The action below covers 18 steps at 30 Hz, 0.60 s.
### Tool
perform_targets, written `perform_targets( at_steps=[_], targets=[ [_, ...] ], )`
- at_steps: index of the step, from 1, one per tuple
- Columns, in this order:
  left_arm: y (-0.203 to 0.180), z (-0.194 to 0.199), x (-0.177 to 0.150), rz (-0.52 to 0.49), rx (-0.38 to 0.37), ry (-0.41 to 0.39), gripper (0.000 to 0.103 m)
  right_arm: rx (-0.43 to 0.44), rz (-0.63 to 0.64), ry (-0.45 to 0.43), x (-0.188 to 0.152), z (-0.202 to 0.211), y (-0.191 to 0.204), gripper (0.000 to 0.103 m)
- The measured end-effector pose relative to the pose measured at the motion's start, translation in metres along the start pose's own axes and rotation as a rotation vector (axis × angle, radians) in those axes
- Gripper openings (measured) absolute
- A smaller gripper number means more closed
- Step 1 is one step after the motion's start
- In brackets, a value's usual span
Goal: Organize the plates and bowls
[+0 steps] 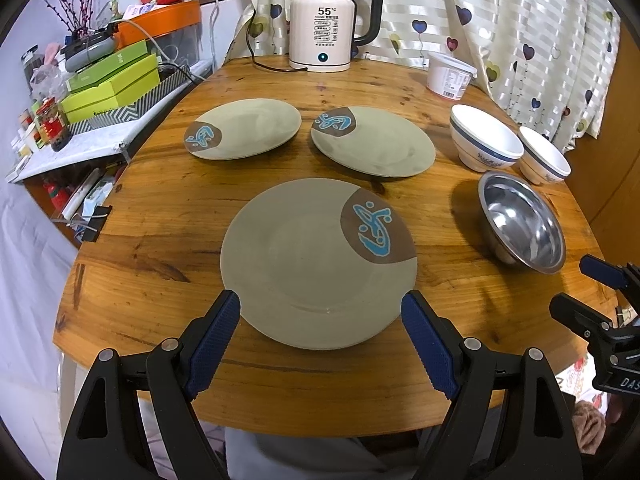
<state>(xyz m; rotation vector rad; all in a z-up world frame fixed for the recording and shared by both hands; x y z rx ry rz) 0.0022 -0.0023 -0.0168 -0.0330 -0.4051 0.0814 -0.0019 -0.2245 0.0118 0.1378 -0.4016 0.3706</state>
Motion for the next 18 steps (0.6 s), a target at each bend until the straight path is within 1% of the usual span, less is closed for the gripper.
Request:
perform_targets(
  at_steps=[18],
  targets=[
    [0.0004, 0.0001, -0.0004, 0.002, 0.000, 0.001, 0.083, 0.001, -0.003, 0.004, 0.0003, -0.0007, -0.0009, 0.087]
  ],
)
Point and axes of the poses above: each gripper's, at about its wrist camera, not at the fingertips, and z roughly against the way its jaws point, y to its left, x to its top, the point moved 1 cm from there along -z, roughly the way its jaws point, and after that the axes turned 13 degrees about y, right-handed, at the moved point
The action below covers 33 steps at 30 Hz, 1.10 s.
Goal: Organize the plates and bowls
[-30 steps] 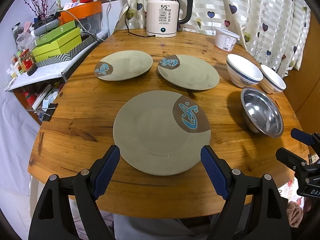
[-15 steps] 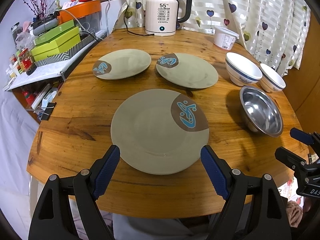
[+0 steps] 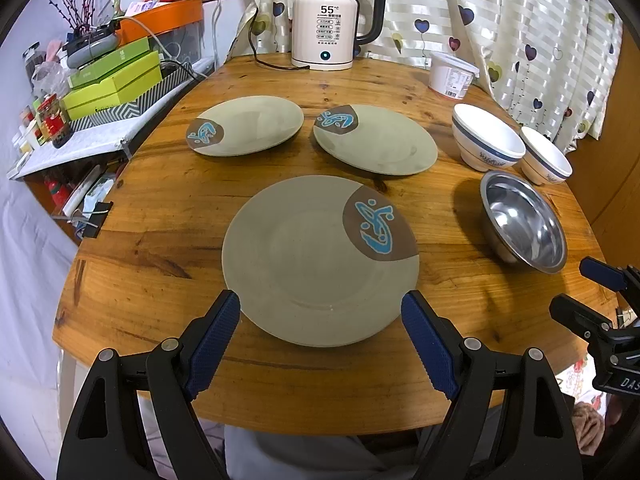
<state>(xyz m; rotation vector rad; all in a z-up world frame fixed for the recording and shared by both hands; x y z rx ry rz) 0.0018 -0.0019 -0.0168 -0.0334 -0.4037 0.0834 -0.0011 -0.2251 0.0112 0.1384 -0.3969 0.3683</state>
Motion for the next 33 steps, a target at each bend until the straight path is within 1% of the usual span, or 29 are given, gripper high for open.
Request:
perform_targets(
  at_steps=[33],
  targets=[
    [0.0064, 0.0004, -0.0022, 0.012, -0.005, 0.005, 0.083, 0.000, 0.000, 0.003, 0.0010, 0.0001, 0.0008, 0.087]
  ],
)
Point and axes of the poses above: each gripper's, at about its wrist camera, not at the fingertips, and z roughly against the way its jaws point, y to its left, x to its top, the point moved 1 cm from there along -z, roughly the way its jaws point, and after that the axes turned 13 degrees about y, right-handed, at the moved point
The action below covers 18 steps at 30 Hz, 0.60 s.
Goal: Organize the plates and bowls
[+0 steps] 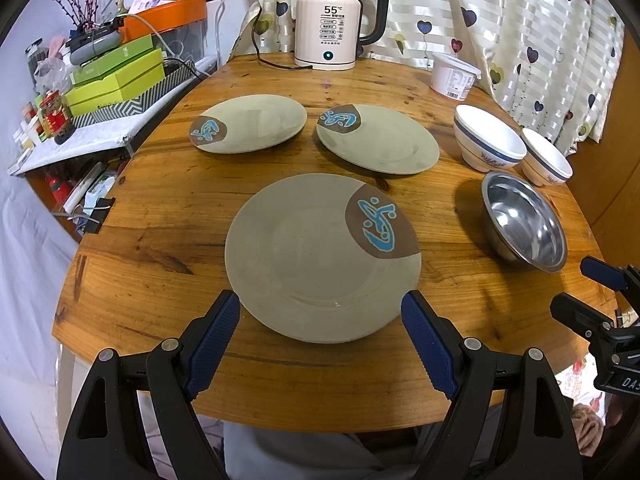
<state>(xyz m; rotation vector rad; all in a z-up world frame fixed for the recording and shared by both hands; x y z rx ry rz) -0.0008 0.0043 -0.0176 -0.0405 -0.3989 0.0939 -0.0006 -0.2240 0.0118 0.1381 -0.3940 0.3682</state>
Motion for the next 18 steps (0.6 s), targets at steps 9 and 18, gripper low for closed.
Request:
perform_targets(
  at_steps=[9, 18],
  targets=[
    [0.003, 0.003, 0.002, 0.002, -0.001, -0.006, 0.083, -0.002, -0.003, -0.005, 0.002, 0.002, 0.003, 0.087],
    [0.014, 0.006, 0.008, 0.024, 0.000, -0.024, 0.083, 0.001, 0.011, -0.012, 0.015, 0.007, 0.010, 0.087]
  ],
)
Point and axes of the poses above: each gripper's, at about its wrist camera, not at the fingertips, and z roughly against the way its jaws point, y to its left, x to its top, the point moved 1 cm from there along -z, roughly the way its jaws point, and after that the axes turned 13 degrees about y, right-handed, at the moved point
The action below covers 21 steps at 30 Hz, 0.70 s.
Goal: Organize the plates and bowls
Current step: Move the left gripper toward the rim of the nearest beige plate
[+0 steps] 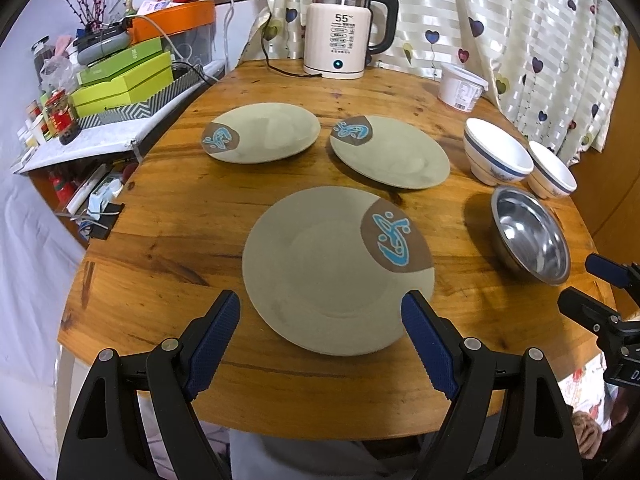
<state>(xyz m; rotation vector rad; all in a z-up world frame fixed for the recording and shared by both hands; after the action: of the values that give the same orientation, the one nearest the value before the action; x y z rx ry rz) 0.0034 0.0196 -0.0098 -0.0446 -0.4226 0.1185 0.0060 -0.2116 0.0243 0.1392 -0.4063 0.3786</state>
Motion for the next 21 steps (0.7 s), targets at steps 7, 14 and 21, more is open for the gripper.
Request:
perform_targets(
  at_steps=[7, 14, 21],
  targets=[
    [0.013, -0.001, 0.007, 0.028, 0.008, -0.012, 0.083, -0.005, 0.031, -0.009, 0.015, 0.003, 0.010, 0.087],
    [0.025, -0.002, 0.013, 0.052, 0.016, -0.022, 0.083, 0.008, 0.060, -0.013, 0.033, 0.000, 0.022, 0.087],
    [0.039, -0.007, 0.022, 0.084, 0.023, -0.023, 0.083, 0.044, 0.102, -0.018, 0.058, -0.006, 0.039, 0.085]
  ],
)
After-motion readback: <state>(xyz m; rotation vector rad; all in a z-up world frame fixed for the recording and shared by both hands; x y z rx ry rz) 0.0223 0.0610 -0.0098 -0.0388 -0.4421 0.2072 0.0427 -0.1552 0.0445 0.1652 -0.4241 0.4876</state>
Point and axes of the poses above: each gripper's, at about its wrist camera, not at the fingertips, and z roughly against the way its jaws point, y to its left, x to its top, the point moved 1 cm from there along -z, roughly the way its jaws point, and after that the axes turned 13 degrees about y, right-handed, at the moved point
